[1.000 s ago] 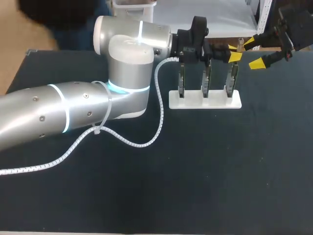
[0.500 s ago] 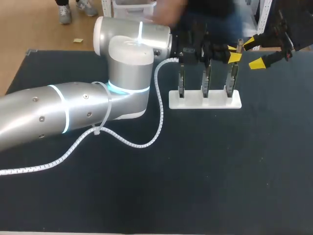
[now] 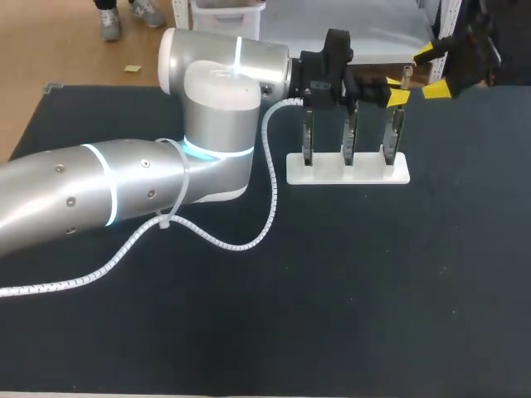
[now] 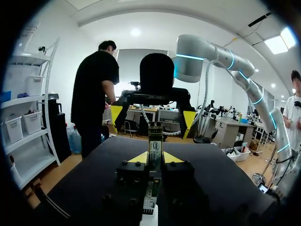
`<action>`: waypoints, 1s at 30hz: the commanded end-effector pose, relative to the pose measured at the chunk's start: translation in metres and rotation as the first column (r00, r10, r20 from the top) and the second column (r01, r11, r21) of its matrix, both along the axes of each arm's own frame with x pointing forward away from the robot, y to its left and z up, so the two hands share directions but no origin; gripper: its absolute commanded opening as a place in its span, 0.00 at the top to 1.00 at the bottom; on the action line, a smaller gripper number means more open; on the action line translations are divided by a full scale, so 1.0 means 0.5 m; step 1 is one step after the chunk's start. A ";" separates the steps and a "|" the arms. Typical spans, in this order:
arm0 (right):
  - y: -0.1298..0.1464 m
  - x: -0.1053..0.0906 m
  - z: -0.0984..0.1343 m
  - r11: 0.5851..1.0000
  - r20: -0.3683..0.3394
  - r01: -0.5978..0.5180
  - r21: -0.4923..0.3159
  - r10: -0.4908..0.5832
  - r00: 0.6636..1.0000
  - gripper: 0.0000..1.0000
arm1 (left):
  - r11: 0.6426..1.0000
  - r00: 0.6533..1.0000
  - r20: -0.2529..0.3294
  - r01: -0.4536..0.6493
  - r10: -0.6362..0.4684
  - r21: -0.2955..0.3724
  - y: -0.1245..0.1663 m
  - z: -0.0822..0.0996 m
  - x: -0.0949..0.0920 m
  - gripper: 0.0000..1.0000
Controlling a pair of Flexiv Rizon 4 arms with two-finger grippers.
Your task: Pick up the optical module with the left hand, and insert it into the network port with the right hand.
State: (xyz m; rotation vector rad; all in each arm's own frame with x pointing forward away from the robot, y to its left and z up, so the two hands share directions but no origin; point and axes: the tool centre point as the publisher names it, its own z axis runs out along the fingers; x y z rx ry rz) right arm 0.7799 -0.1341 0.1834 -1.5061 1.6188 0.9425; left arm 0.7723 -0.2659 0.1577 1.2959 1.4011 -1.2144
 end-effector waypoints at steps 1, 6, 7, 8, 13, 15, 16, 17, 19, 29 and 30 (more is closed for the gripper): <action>0.001 -0.015 0.021 1.000 -0.003 -0.003 0.000 0.003 1.000 0.00 | 1.000 1.000 0.001 -0.005 0.005 0.001 0.002 0.001 -0.004 1.00; 0.004 -0.023 0.035 1.000 -0.003 -0.016 0.000 0.016 1.000 0.00 | 1.000 1.000 0.001 -0.005 0.005 0.001 0.002 0.001 -0.004 1.00; 0.005 -0.026 0.040 1.000 -0.007 -0.023 0.003 0.023 1.000 0.00 | 1.000 1.000 0.001 -0.005 0.005 0.001 0.002 0.001 -0.004 1.00; 0.006 -0.029 0.042 1.000 -0.005 -0.025 -0.001 0.025 1.000 0.00 | 1.000 1.000 0.001 -0.005 0.005 0.001 0.002 0.001 -0.004 1.00; 0.009 -0.033 0.045 1.000 0.003 -0.020 -0.004 0.020 1.000 0.00 | 1.000 1.000 0.001 -0.005 0.005 0.001 0.002 0.001 -0.004 1.00; 0.013 -0.030 0.045 1.000 0.004 -0.018 -0.005 0.018 1.000 0.00 | 1.000 1.000 0.001 -0.005 0.005 0.001 0.002 0.001 -0.004 1.00; 0.014 -0.030 0.044 1.000 0.004 -0.017 -0.005 0.017 1.000 0.00 | 1.000 1.000 0.001 -0.005 0.005 0.001 0.002 0.001 -0.004 1.00; 0.017 -0.029 0.043 1.000 0.003 -0.018 -0.005 0.018 1.000 0.00 | 1.000 1.000 0.001 -0.005 0.005 0.001 0.002 0.001 -0.004 1.00; 0.022 -0.028 0.042 1.000 0.002 -0.021 -0.006 0.021 1.000 0.00 | 1.000 1.000 0.001 -0.005 0.005 0.001 0.002 0.001 -0.004 1.00; 0.035 -0.025 0.035 0.999 -0.013 -0.042 -0.010 0.042 0.999 0.00 | 1.000 1.000 0.001 -0.005 0.005 0.001 0.002 0.001 -0.004 1.00; 0.036 -0.025 0.034 0.999 -0.013 -0.043 -0.011 0.043 0.999 0.00 | 1.000 1.000 0.001 -0.005 0.005 0.001 0.002 0.001 -0.004 1.00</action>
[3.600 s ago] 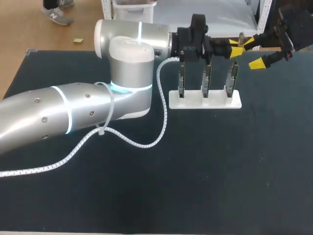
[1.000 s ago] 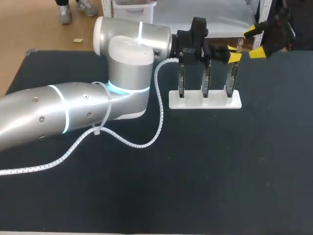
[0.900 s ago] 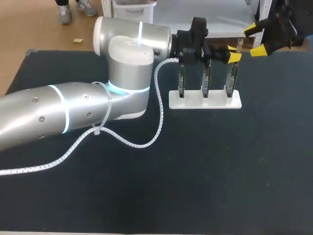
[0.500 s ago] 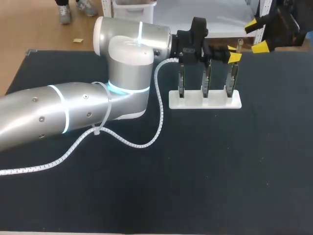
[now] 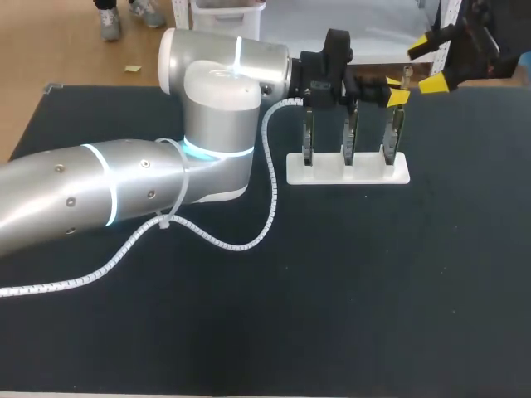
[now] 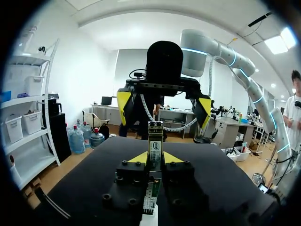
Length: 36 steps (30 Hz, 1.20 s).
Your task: Pick up the optical module with the left hand, and insert it into the network port with the right hand.
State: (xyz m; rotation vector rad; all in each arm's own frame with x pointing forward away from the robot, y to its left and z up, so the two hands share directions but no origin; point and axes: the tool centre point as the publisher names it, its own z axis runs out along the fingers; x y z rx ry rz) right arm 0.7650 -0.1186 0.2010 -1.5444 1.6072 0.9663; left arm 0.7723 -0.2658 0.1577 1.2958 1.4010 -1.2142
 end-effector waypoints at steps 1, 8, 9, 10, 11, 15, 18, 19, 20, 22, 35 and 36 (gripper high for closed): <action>0.006 0.004 -0.001 1.000 -0.004 -0.006 -0.004 0.006 1.000 0.00 | 1.000 1.000 0.001 -0.005 0.005 0.001 0.001 0.001 -0.004 1.00; 0.009 0.007 -0.007 1.000 -0.011 -0.002 -0.007 0.002 1.000 0.00 | 1.000 1.000 0.001 -0.005 0.005 0.001 0.001 0.001 -0.004 1.00; 0.009 0.008 -0.007 1.000 -0.012 -0.001 -0.007 0.001 1.000 0.00 | 1.000 1.000 0.001 -0.005 0.005 0.001 0.001 0.001 -0.004 1.00; 0.010 0.008 -0.008 1.000 -0.013 -0.001 -0.007 0.001 1.000 0.00 | 1.000 1.000 0.001 -0.005 0.005 0.001 0.001 0.001 -0.004 1.00; 0.012 0.009 -0.009 1.000 -0.015 -0.002 -0.008 0.002 1.000 0.00 | 1.000 1.000 0.001 -0.005 0.005 0.001 0.001 0.001 -0.004 1.00; 0.016 0.008 -0.012 1.000 -0.018 -0.009 -0.010 0.009 1.000 0.00 | 1.000 1.000 0.001 -0.005 0.005 0.001 0.001 0.001 -0.004 1.00; 0.018 0.008 -0.014 1.000 -0.020 -0.012 -0.013 0.012 1.000 0.00 | 1.000 1.000 0.001 -0.005 0.005 0.001 0.001 0.001 -0.004 1.00; 0.019 0.008 -0.014 1.000 -0.020 -0.013 -0.013 0.012 1.000 0.00 | 1.000 1.000 0.001 -0.005 0.005 0.001 0.001 0.001 -0.004 1.00; 0.019 0.008 -0.014 1.000 -0.017 -0.015 -0.019 0.015 1.000 0.00 | 1.000 1.000 0.001 -0.005 0.005 0.001 0.001 0.001 -0.004 1.00; 0.020 0.008 -0.014 1.000 -0.015 -0.016 -0.021 0.016 1.000 0.55 | 1.000 1.000 0.001 -0.005 0.005 0.001 0.001 0.001 -0.004 1.00; 0.020 0.012 -0.012 1.000 -0.008 -0.018 -0.021 0.018 1.000 1.00 | 1.000 1.000 0.001 -0.005 0.005 0.001 0.001 0.001 -0.004 1.00; 0.020 0.012 -0.012 1.000 -0.008 -0.018 -0.022 0.018 1.000 1.00 | 1.000 1.000 0.001 -0.005 0.005 0.001 0.001 0.001 -0.004 1.00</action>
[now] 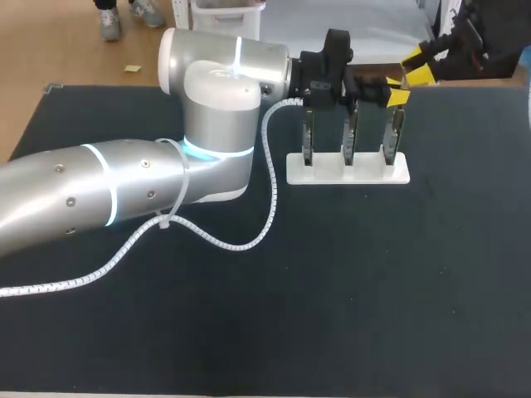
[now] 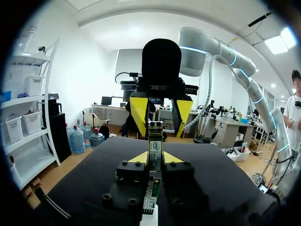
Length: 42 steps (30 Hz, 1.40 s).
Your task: Pick up the optical module with the left hand, and insert it into the network port with the right hand.
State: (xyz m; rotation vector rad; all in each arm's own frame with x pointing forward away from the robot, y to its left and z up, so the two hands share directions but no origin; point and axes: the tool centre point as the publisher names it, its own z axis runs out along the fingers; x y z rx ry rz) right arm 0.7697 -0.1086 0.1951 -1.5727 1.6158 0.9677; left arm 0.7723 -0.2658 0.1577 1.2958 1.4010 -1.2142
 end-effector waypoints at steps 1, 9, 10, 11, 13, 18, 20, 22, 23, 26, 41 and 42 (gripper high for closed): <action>0.000 0.003 0.000 1.000 -0.001 -0.001 -0.001 0.001 1.000 1.00 | 1.000 1.000 0.001 -0.005 0.005 0.001 0.001 0.001 -0.003 1.00; 0.001 0.005 0.000 1.000 0.000 0.000 0.003 0.000 1.000 1.00 | 1.000 1.000 0.001 -0.005 0.005 0.001 0.001 0.001 -0.003 1.00; 0.001 0.005 0.000 1.000 0.000 0.000 0.003 0.000 1.000 1.00 | 1.000 1.000 0.001 -0.005 0.005 0.001 0.001 0.001 -0.003 1.00; 0.001 0.005 0.000 1.000 0.001 -0.001 0.004 0.001 1.000 1.00 | 1.000 1.000 0.001 -0.005 0.005 0.001 0.001 0.001 -0.003 0.73; 0.000 0.006 0.000 1.000 0.001 0.000 0.004 0.000 1.000 1.00 | 1.000 1.000 0.001 -0.005 0.005 0.001 0.001 0.001 -0.003 0.00; 0.000 0.007 0.000 1.000 0.002 0.000 0.006 0.000 1.000 1.00 | 1.000 1.000 0.001 -0.005 0.005 0.001 0.001 0.001 -0.003 0.00; 0.000 0.007 0.000 1.000 0.003 0.000 0.008 0.000 1.000 1.00 | 1.000 1.000 0.003 -0.005 0.005 0.001 0.002 0.001 -0.004 0.00; 0.001 0.008 0.001 1.000 0.004 0.000 0.008 0.000 1.000 1.00 | 1.000 1.000 0.010 0.004 -0.004 -0.002 0.002 0.002 -0.005 0.00; 0.001 0.008 0.001 1.000 0.005 0.001 0.009 -0.001 1.000 1.00 | 1.000 1.000 0.012 0.001 -0.001 0.005 0.002 0.002 -0.005 0.00; 0.000 0.009 0.001 1.000 0.006 0.002 0.010 -0.002 1.000 1.00 | 1.000 1.000 0.017 0.003 -0.003 0.015 0.003 0.004 -0.006 0.00; -0.003 0.013 0.002 1.000 0.008 0.008 0.010 -0.008 1.000 1.00 | 0.979 0.999 0.038 0.014 -0.022 0.203 0.030 -0.003 -0.002 0.00; -0.003 0.014 0.002 1.000 0.008 0.008 0.011 -0.008 1.000 1.00 | 0.979 0.999 0.030 0.017 -0.024 0.204 0.031 -0.003 -0.001 0.00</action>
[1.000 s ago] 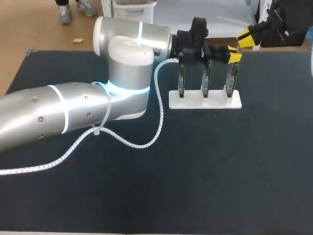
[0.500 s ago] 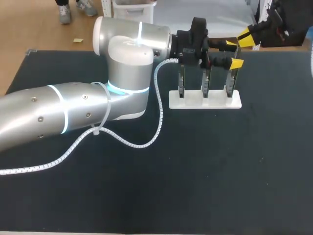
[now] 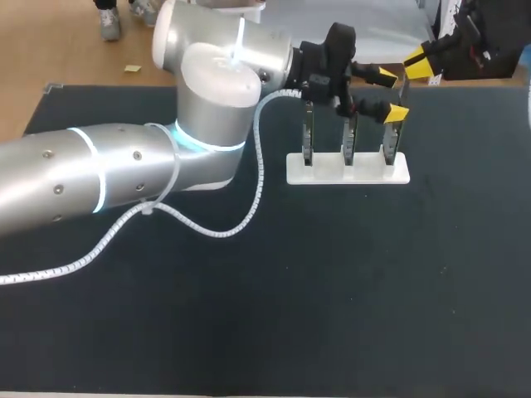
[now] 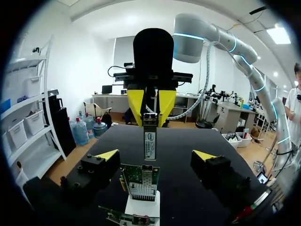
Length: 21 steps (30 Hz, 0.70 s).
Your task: Pick up the optical module with the left hand, and insert it into the network port with the right hand.
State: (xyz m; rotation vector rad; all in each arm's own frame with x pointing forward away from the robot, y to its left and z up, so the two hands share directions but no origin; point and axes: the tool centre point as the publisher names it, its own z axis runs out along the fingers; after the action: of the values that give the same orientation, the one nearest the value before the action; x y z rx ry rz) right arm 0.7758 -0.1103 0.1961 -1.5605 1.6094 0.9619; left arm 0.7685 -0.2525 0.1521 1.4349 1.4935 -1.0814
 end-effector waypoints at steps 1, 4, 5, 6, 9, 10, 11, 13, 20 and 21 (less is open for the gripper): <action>0.000 0.002 0.000 1.000 0.000 -0.001 0.001 0.001 1.000 1.00 | 0.999 1.000 -0.019 0.020 -0.019 0.046 0.005 0.008 0.008 0.00; 0.000 0.002 0.000 1.000 0.000 0.001 0.002 -0.001 1.000 1.00 | 0.996 1.000 -0.004 0.024 -0.024 0.084 0.005 0.009 0.012 0.00; 0.000 0.002 0.000 1.000 -0.001 0.001 0.002 -0.001 1.000 1.00 | 0.994 1.000 0.003 0.025 -0.025 0.104 0.004 0.009 0.013 0.00; 0.001 0.002 0.000 1.000 -0.001 0.001 0.003 -0.001 1.000 1.00 | 0.993 1.000 0.008 0.028 -0.030 0.117 0.003 0.008 0.014 0.00; 0.001 0.002 0.000 1.000 -0.001 0.002 0.003 -0.002 1.000 1.00 | 0.987 0.999 0.019 0.032 -0.035 0.161 0.004 -0.002 0.015 0.00; 0.000 0.002 0.000 1.000 -0.001 0.003 0.003 -0.003 1.000 1.00 | 0.985 0.999 0.018 0.029 -0.033 0.171 0.006 -0.007 0.016 0.00; 0.000 0.001 0.000 1.000 -0.001 0.004 0.002 -0.004 1.000 1.00 | 0.985 0.999 0.015 0.029 -0.032 0.172 0.008 -0.010 0.017 0.00; 0.000 0.001 0.000 1.000 -0.001 0.007 0.001 -0.007 1.000 1.00 | 0.986 1.000 -0.002 0.025 -0.025 0.167 0.012 -0.015 0.019 0.00; -0.001 -0.002 0.000 1.000 -0.002 0.007 -0.002 -0.007 1.000 1.00 | 0.973 1.000 -0.001 0.014 -0.014 0.230 0.018 -0.029 0.021 0.00; -0.001 -0.002 0.000 1.000 -0.001 0.007 -0.002 -0.007 1.000 1.00 | 0.970 1.000 0.001 0.013 -0.014 0.244 0.018 -0.033 0.022 0.00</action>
State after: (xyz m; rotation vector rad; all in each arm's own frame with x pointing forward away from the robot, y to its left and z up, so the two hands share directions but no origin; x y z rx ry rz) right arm 0.7764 -0.1109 0.1955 -1.5563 1.6147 0.9619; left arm 0.7757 -0.2400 0.1344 1.5894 1.6376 -0.9426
